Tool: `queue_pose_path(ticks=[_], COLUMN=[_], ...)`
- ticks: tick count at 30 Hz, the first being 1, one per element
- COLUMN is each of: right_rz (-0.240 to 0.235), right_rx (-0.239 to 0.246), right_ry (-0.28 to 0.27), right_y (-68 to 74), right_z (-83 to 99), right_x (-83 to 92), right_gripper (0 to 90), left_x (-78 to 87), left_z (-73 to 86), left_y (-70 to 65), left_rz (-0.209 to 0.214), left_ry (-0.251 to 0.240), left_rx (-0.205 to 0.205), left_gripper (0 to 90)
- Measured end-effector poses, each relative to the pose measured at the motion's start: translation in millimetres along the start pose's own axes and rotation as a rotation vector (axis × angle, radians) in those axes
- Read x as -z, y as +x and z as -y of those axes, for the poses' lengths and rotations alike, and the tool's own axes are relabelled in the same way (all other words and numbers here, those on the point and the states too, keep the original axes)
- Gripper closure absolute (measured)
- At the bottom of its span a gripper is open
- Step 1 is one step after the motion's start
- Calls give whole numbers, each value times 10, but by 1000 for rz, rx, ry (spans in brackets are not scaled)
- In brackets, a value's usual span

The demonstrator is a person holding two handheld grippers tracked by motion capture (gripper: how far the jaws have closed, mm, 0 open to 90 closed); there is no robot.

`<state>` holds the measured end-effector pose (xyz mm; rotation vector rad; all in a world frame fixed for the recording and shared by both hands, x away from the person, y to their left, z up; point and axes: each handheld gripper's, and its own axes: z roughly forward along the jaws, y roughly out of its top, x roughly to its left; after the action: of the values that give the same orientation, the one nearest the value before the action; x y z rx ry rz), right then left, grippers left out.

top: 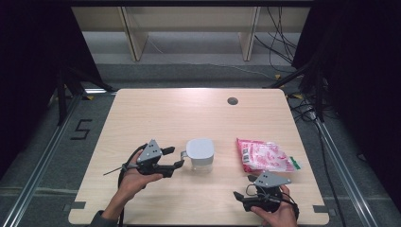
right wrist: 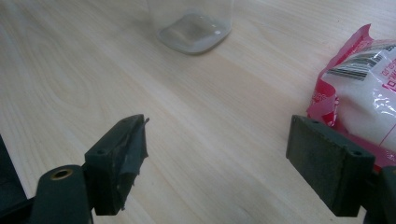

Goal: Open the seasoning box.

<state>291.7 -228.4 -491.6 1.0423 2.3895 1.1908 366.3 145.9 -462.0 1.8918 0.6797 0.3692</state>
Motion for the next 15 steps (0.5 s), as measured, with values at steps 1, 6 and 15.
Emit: queue_pose_path(ticks=[1, 6, 15], right_rz=[-1, -10, 18], right_rx=[-6, 24, 15], right_ry=[-1, -17, -33], right_y=[4, -23, 9], right_z=[-2, -6, -28], right_x=[0, -30, -10], right_gripper=[210, 190, 156], left_x=[24, 69, 3], left_z=[-35, -92, -152], left_y=[-20, -36, -93], left_rz=[-7, -9, -15], left_ry=[-12, -40, -81], left_rx=[-9, -25, -55], left_gripper=[376, 523, 830])
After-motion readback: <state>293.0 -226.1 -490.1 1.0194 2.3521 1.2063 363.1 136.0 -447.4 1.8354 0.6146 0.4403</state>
